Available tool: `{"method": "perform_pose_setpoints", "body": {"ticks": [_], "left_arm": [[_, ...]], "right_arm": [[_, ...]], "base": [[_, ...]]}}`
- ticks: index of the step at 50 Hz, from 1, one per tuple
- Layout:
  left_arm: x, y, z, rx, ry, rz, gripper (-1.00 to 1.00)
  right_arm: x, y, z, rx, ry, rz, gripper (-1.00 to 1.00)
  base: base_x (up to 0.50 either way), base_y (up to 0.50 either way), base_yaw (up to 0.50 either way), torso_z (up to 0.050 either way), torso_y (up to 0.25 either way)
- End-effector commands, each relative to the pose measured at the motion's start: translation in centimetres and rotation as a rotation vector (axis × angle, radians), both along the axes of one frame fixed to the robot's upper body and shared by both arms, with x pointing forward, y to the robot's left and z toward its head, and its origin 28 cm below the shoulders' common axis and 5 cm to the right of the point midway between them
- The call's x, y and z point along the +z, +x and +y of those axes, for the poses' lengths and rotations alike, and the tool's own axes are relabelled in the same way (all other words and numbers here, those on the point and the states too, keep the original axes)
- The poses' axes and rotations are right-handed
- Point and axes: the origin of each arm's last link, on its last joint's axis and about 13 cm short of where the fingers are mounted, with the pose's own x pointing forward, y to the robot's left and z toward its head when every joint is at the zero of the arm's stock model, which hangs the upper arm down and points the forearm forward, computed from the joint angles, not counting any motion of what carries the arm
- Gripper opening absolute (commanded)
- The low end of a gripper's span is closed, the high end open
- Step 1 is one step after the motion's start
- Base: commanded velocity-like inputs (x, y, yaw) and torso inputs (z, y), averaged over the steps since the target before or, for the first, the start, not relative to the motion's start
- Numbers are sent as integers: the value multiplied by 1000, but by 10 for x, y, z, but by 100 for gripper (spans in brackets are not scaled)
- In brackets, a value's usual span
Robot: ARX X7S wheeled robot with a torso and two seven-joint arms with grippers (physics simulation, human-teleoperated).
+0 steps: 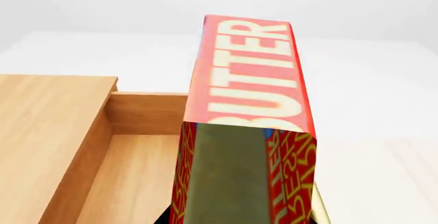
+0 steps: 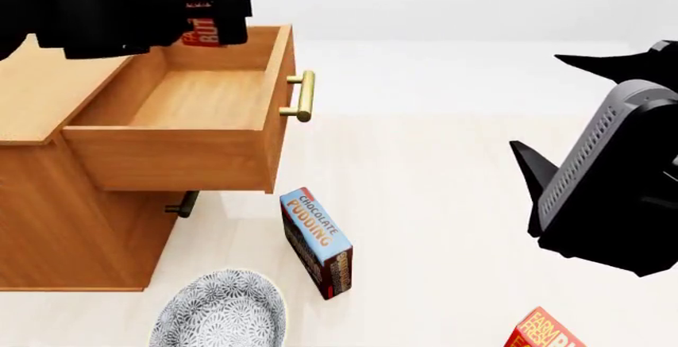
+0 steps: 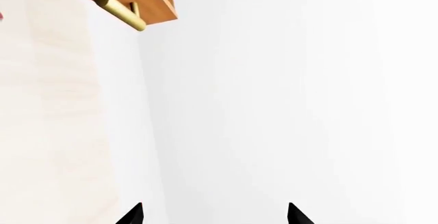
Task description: Put the butter at the front in the top drawer of the cabinet and close it.
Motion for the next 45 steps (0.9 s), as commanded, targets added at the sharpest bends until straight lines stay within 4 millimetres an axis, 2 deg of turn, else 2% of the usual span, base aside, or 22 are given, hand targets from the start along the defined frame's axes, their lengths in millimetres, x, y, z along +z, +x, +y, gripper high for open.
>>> {"method": "perform_pose_setpoints", "body": {"ticks": [1, 21, 45], "left_arm": [[3, 10, -1, 19, 9, -28, -100], [-7, 27, -3, 1, 9, 1, -100], [-27, 48, 2, 66, 13, 54, -100]], "right_arm": [[0, -1, 0, -2, 0, 3, 100], [2, 3, 2, -2, -11, 10, 100], [1, 3, 2, -5, -11, 17, 100]], "base": [[0, 0, 0, 0, 0], [0, 0, 0, 0, 2], [0, 0, 0, 1, 2]]}}
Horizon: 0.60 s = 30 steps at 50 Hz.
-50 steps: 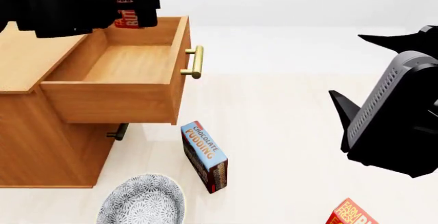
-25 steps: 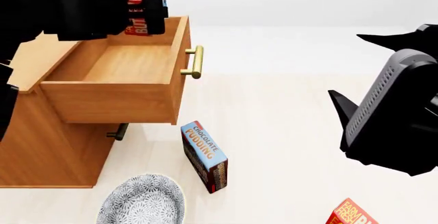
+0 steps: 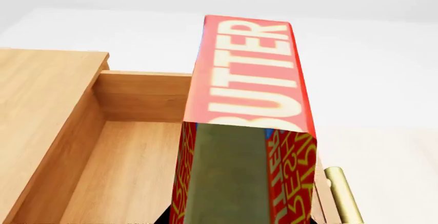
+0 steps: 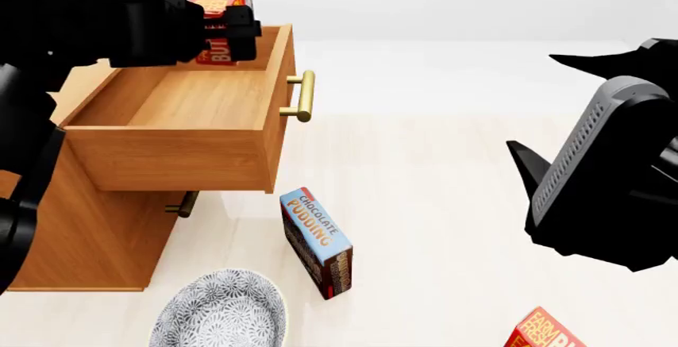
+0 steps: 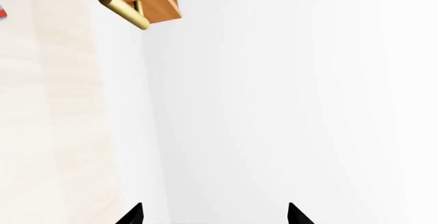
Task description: Put the butter at the front in the top drawer of the cabinet and close it.
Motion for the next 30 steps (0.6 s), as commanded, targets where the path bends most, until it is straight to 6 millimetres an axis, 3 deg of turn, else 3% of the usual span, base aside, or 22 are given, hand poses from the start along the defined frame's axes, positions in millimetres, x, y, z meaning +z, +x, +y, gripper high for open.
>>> {"method": "perform_pose_setpoints", "body": {"ticks": [1, 30], "left_arm": [[0, 6, 3, 35, 11, -21, -100], [-21, 11, 1, 18, 41, 45, -100]], "right_arm": [[-1, 0, 0, -2, 0, 4, 100], [-2, 1, 2, -1, 0, 9, 100]], "base": [[0, 0, 0, 0, 0], [0, 0, 0, 0, 1]]}}
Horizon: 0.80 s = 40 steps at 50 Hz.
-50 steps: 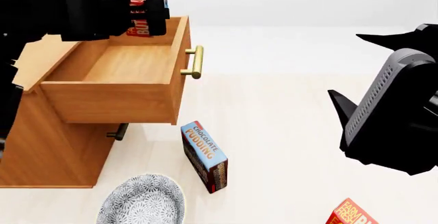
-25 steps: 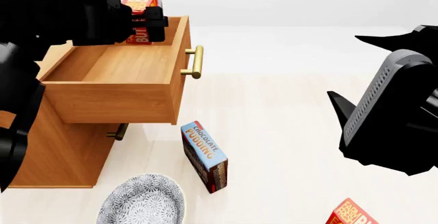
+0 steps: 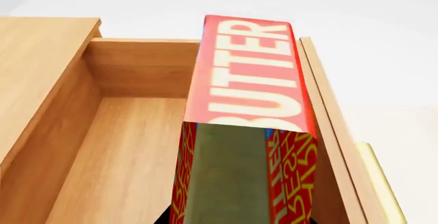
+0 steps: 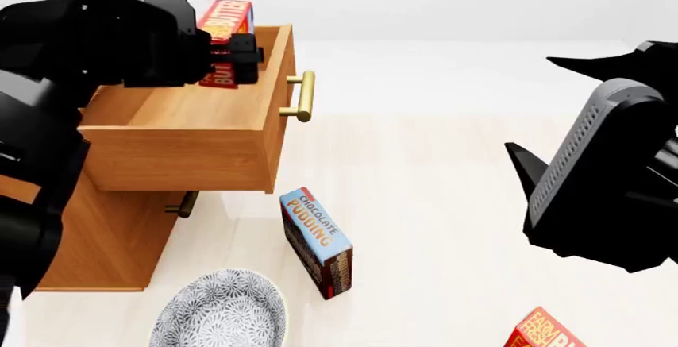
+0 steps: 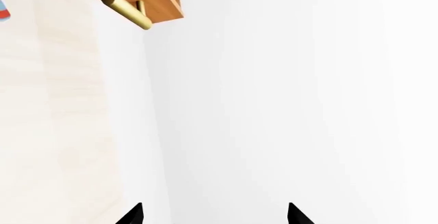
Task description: Put the butter at the front in the top drawer of the cabinet and close it.
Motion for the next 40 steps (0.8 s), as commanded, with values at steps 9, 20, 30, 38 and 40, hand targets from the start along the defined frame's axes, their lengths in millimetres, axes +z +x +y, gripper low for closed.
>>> {"method": "perform_pose_setpoints", "body": {"ticks": [9, 20, 30, 38, 40], "left_arm": [[-2, 3, 0, 12, 11, -11, -100], [-11, 4, 1, 17, 10, 7, -100], [-20, 4, 0, 15, 10, 25, -100], [-24, 3, 0, 8, 13, 37, -100], [-25, 3, 0, 6, 12, 37, -100]], "right_arm": [[0, 0, 0, 0, 1, 4, 100], [-1, -1, -1, -1, 2, 6, 100], [-2, 0, 0, -1, 1, 8, 100], [-1, -1, 0, 0, 0, 8, 100], [-1, 0, 0, 0, 0, 8, 100]], "base": [[0, 0, 0, 0, 1], [0, 0, 0, 1, 2], [1, 0, 0, 0, 0], [0, 0, 0, 0, 1], [0, 0, 0, 0, 0]]}}
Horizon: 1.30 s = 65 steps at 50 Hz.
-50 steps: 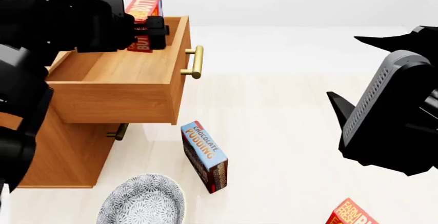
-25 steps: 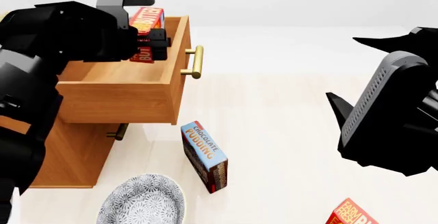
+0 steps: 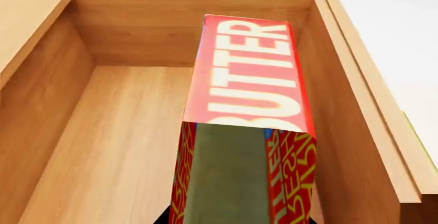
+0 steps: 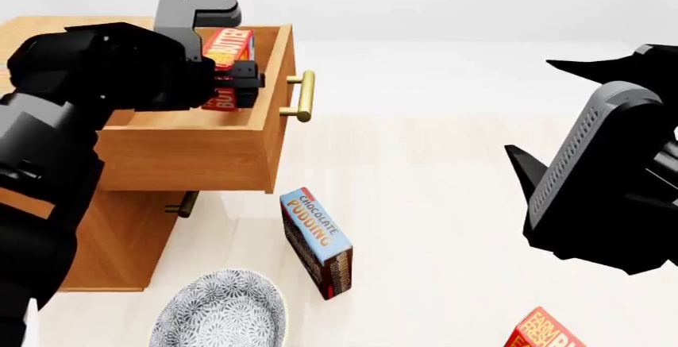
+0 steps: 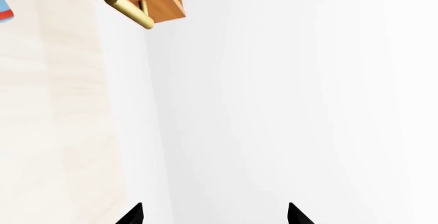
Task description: Put the butter at the front in the top drawer of the cabinet and close it.
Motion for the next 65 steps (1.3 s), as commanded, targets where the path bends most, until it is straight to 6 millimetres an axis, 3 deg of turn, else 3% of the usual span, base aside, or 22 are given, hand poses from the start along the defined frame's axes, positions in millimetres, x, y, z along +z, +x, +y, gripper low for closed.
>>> {"method": "perform_pose_setpoints", "body": {"ticks": [1, 22, 23, 42, 56, 65], "left_arm": [[3, 0, -2, -4, 4, -24, -100], [1, 0, -4, -12, 3, -19, -100], [1, 0, -4, -13, 1, -19, 100], [6, -1, -5, -24, -10, -33, 100], [62, -5, 1, -23, -24, -179, 100], [78, -15, -1, -83, -36, -297, 100]], "right_arm": [[0, 0, 0, 1, -1, 1, 100], [-1, 0, 0, 1, 0, 3, 100], [-1, 0, 0, 1, 0, 4, 100], [-2, 0, 0, 1, 1, 6, 100], [2, 2, 2, 11, 2, -3, 100], [1, 3, 3, 10, 30, -22, 100]], "base": [[0, 0, 0, 0, 0], [0, 0, -1, 0, 1], [0, 0, 0, 0, 0], [0, 0, 0, 0, 0], [0, 0, 0, 0, 0], [0, 0, 0, 0, 0]]}}
